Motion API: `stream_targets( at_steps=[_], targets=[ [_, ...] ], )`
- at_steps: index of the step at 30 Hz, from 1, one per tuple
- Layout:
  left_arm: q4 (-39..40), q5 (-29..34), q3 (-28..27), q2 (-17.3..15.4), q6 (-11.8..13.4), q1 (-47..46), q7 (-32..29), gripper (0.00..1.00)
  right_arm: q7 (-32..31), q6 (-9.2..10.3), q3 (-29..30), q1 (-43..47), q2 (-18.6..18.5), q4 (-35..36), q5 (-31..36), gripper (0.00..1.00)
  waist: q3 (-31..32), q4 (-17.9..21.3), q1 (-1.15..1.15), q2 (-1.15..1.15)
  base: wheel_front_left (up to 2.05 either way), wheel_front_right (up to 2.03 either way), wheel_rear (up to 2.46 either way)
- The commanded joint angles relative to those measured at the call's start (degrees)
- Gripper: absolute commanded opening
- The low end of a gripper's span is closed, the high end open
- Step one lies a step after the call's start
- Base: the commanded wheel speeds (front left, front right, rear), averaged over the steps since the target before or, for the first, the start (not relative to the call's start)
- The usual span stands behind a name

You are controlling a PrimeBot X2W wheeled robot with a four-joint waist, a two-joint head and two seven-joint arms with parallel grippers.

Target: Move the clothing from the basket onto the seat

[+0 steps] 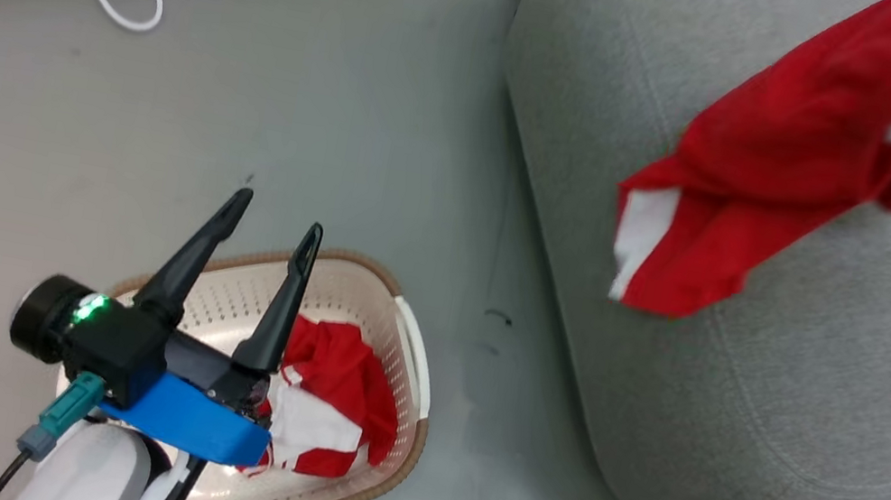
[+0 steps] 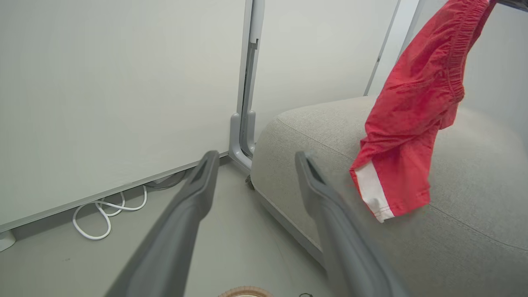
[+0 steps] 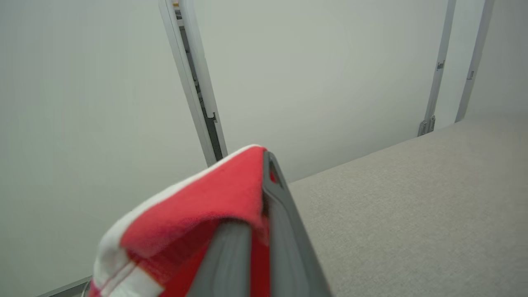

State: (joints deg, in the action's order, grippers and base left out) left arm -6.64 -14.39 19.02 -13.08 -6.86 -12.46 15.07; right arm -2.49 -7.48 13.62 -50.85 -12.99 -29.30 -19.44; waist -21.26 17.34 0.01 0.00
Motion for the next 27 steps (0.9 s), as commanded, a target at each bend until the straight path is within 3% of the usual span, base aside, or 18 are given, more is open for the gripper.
stream_targets(
  at_steps=[1, 13, 27],
  targets=[
    [0.5, 0.6, -0.2, -0.4, -0.1, -1.3, 0.2, 1.0, 0.6, -0.03, 1.2, -1.9, -1.0, -0.2, 0.7, 0.0, -3.7, -1.7, -0.01, 0.0, 0.0, 0.0, 0.0],
    [4.0, 1.8, 0.6, -3.3, -0.3, -5.2, -0.3, 1.0, 8.8, -0.03, 18.3, -12.7, -6.6, -3.6, 6.0, 0.0, -13.3, -5.5, -0.01, 0.0, 0.0, 0.0, 0.0],
    [8.5, 2.3, 0.4, -5.1, 0.5, -7.3, -1.7, 1.0, 5.2, -0.02, 27.0, -9.8, -4.5, -19.1, 19.0, 0.0, -19.1, -7.2, -0.01, 0.0, 0.0, 0.0, 0.0]
  ],
)
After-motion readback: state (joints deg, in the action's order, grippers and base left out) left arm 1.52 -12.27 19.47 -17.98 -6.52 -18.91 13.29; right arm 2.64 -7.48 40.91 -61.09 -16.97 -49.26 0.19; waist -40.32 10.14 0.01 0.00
